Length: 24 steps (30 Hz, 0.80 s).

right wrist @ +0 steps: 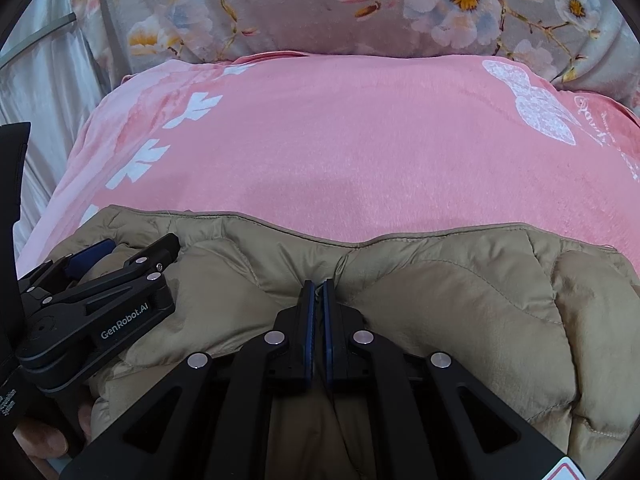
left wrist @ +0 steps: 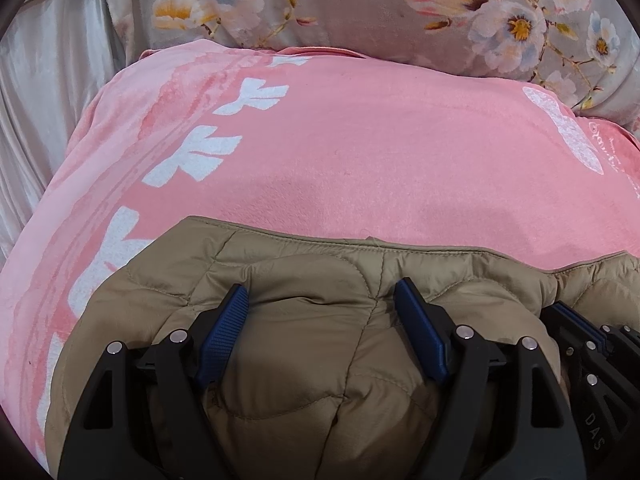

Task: Fold large clothes

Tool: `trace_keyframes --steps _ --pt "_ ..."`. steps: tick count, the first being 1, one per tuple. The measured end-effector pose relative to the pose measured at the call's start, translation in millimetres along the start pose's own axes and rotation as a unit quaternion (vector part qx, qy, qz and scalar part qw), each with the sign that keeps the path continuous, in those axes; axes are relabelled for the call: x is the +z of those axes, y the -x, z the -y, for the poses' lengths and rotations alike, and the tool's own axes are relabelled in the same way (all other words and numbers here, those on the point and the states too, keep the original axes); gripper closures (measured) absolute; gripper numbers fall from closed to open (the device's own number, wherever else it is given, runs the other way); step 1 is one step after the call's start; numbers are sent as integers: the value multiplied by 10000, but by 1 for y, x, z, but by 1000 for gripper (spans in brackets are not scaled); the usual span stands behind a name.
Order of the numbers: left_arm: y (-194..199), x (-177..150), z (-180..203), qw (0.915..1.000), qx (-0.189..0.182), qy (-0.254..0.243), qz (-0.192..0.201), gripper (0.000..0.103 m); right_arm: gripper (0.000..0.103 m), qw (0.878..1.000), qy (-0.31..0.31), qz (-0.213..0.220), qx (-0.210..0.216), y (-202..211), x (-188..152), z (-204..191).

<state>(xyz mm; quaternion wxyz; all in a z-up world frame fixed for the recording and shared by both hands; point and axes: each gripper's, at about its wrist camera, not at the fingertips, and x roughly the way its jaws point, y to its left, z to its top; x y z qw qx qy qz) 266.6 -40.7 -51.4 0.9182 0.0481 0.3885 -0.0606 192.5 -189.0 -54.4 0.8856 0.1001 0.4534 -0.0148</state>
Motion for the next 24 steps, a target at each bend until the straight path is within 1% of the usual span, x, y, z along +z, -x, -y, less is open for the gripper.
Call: trace_keyframes --steps 3,4,5,7,8,9,11,12,13,14,17,19,23,24 --pt "0 0 0 10000 -7 6 -14 29 101 9999 -105 39 101 5 2 6" --pt "0 0 -1 10000 -10 5 -18 29 101 9996 -227 117 78 16 3 13" --pt "0 0 -1 10000 -18 10 -23 29 101 9990 -335 280 -22 31 2 19" --pt "0 1 -3 10000 -51 36 -29 28 101 9947 -490 712 -552 67 -1 42" --pt "0 0 -3 10000 -53 41 -28 28 101 9926 -577 766 -751 77 -3 55" --pt "0 1 -3 10000 -45 39 -24 28 101 9898 -787 711 -954 85 -7 77" --pt "0 1 -3 10000 -38 33 -23 28 102 9859 -1221 494 -1031 83 -15 115" --pt "0 1 -3 10000 -33 29 -19 28 103 9852 -1359 407 -960 80 -18 127" --pt "0 1 -2 10000 -29 25 -16 28 103 9853 -1471 344 -803 76 -22 137" --pt "0 1 -2 10000 -29 26 -14 28 103 9853 -1503 292 -751 72 -24 141" --pt "0 1 -1 10000 -26 29 -17 28 103 9876 -1166 193 -1037 54 -28 129" --pt "0 1 -1 10000 -22 28 -19 28 103 9875 -1049 166 -1165 47 -28 125" --pt "1 1 -3 10000 -59 56 -13 28 103 9887 -1031 109 -1084 43 -28 124" --pt "2 1 -5 9999 -138 100 -19 27 103 9888 -1043 88 -1061 45 -28 123"
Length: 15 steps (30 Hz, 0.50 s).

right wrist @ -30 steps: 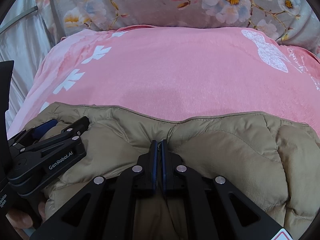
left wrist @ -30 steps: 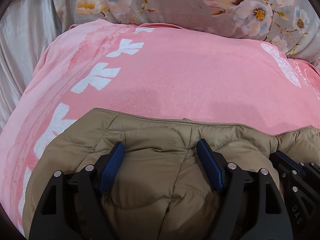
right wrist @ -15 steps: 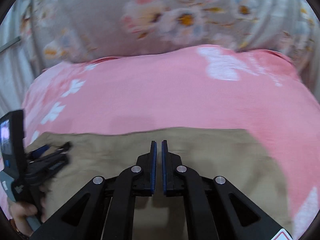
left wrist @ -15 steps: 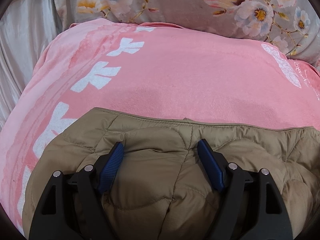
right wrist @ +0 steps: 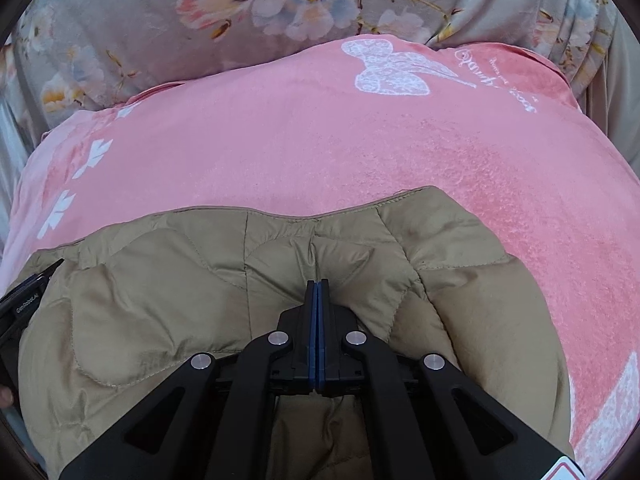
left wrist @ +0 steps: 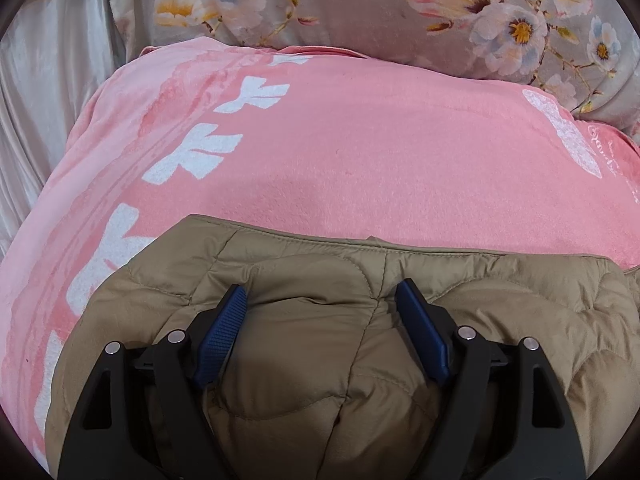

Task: Fold large clothes

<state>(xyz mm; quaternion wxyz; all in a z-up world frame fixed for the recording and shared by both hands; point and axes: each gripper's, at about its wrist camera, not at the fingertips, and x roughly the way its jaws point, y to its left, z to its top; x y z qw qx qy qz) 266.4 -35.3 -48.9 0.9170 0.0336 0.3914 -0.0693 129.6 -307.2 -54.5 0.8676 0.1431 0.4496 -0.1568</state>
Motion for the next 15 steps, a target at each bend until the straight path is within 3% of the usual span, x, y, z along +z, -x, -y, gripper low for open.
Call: trace_keyframes --steps 2,3,6,9,12,15 --pt "10 -2 -9 9998 -164 120 -46 27 103 9999 17 11 -154 16 0 -3" --pt "24 -5 -20 9992 -298 252 -70 27 93 9999 31 122 -63 30 -2 -7" --pt "72 -24 -55 9949 -708 711 53 20 91 9978 231 358 508 77 -12 -33" --pt "108 -49 -87 9921 -716 1023 93 16 91 9934 601 309 925 96 -30 -71" --pt "132 -80 -122 9910 -412 1270 -9 13 91 9898 808 128 1168 91 -51 -104" --pt "144 -107 -159 9826 -455 1798 -115 13 91 9904 1059 219 866 84 -68 -121"
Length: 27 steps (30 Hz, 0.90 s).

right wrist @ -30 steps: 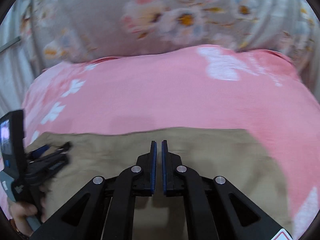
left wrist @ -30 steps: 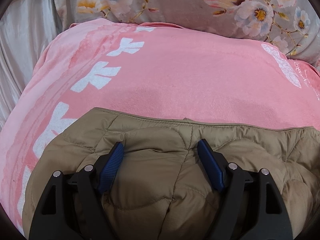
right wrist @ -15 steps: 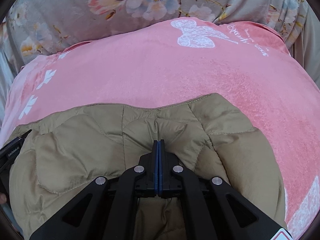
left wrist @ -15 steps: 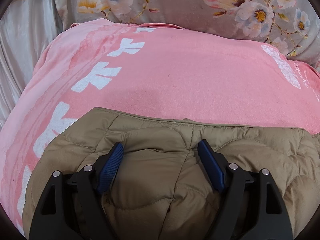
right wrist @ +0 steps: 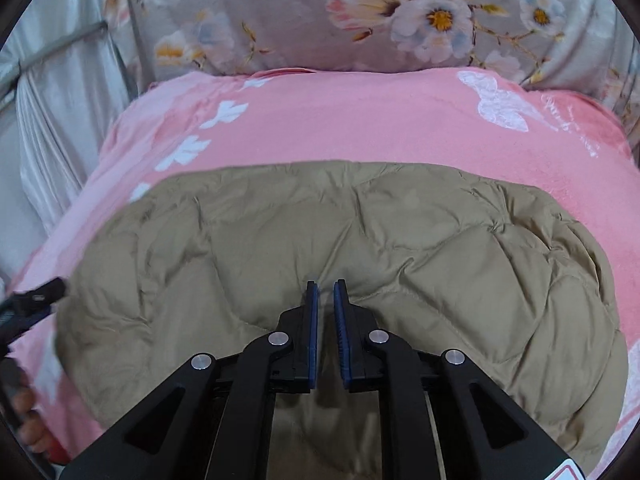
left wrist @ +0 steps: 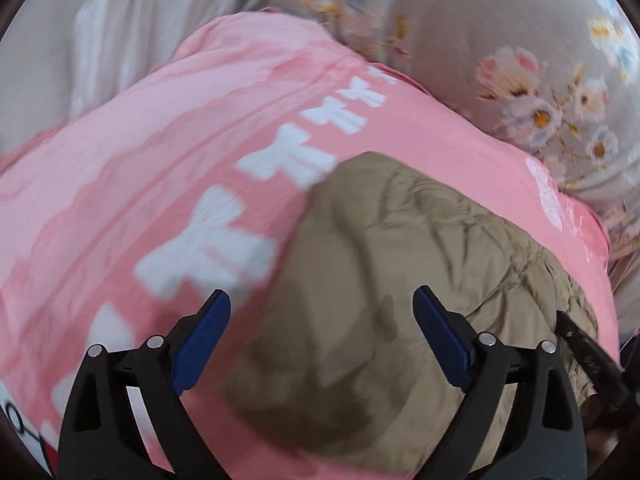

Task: Fold large clothes

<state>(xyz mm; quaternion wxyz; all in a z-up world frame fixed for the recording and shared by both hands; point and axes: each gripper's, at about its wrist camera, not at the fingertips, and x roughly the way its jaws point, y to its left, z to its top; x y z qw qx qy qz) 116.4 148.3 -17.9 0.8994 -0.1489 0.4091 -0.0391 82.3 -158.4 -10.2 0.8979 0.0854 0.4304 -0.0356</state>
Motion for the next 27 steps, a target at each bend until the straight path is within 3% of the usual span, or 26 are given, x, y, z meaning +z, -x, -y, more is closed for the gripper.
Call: trace_keyframes --steps 5,7,10,15,20,22,27 --pt "-5 -19 -34 9986 -9 399 -336 12 91 9998 114 127 -98 -10 -12 2" --pt "-12 -26 -37 9970 -183 555 -501 12 91 9997 121 177 -73 -12 -15 4" --pt "-22 -36 -32 9919 -655 818 -725 9 91 9995 172 249 -105 -13 -20 4" --pt "-25 -39 -5 9898 -994 653 -779 12 91 9986 289 356 -244 -15 -26 -2" --pt "-9 -35 28 9945 -876 291 -503 44 91 9989 211 383 -180 -16 -28 1" --pt "7 -30 40 9963 -816 76 -260 68 91 9990 180 375 -140 -16 -28 3" --pt "44 -9 67 9933 -1100 -296 169 80 95 9991 -318 170 234 4 -28 19"
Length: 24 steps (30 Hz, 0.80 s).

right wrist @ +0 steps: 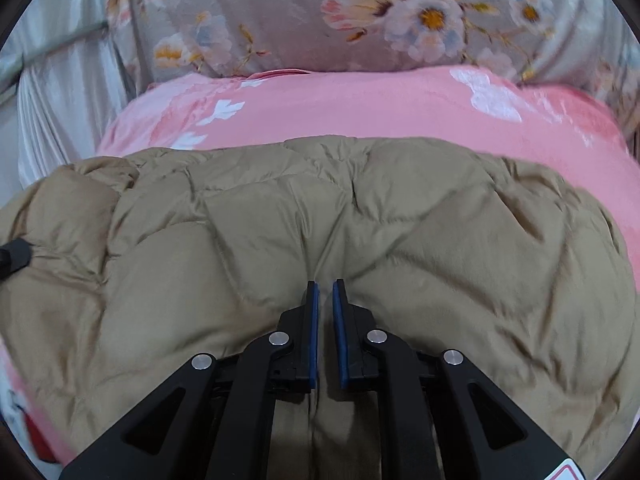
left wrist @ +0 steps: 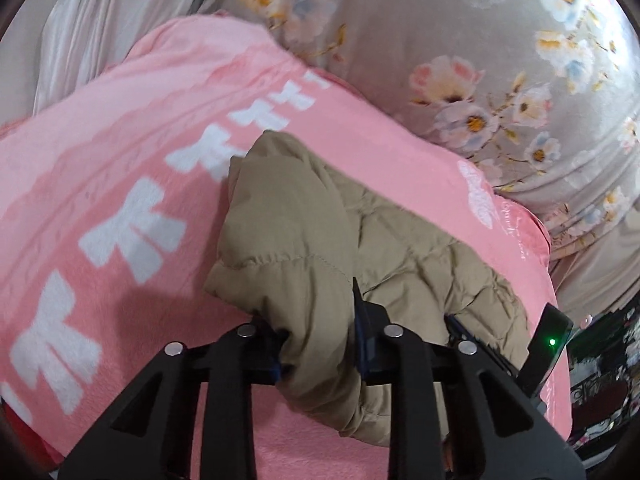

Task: Fold large clothes

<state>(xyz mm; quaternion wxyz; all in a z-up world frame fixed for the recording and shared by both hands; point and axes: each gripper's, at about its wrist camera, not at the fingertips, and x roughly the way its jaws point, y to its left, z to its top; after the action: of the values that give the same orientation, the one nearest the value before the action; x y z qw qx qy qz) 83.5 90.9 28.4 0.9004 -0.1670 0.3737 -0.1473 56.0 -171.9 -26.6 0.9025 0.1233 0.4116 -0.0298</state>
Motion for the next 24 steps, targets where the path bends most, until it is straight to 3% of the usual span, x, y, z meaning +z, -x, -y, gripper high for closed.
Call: trace_keyframes --steps 2,7,11,17,24 --pt "9 5 9 9998 -60 -162 122 82 100 9987 -284 -132 391 23 -8 9" --pt "25 10 24 9986 -191 -356 340 83 103 9944 -408 -485 842 63 -44 19" --pt "41 12 38 9968 -353 -480 524 86 102 9918 -417 -632 1027 61 -57 13" --pt "60 7 77 9902 -639 -1055 651 89 100 9867 -664 -719 1297 40 -68 16" --pt "64 -10 150 9743 -1109 -1835 690 90 101 9822 -941 -643 1496 39 -75 25"
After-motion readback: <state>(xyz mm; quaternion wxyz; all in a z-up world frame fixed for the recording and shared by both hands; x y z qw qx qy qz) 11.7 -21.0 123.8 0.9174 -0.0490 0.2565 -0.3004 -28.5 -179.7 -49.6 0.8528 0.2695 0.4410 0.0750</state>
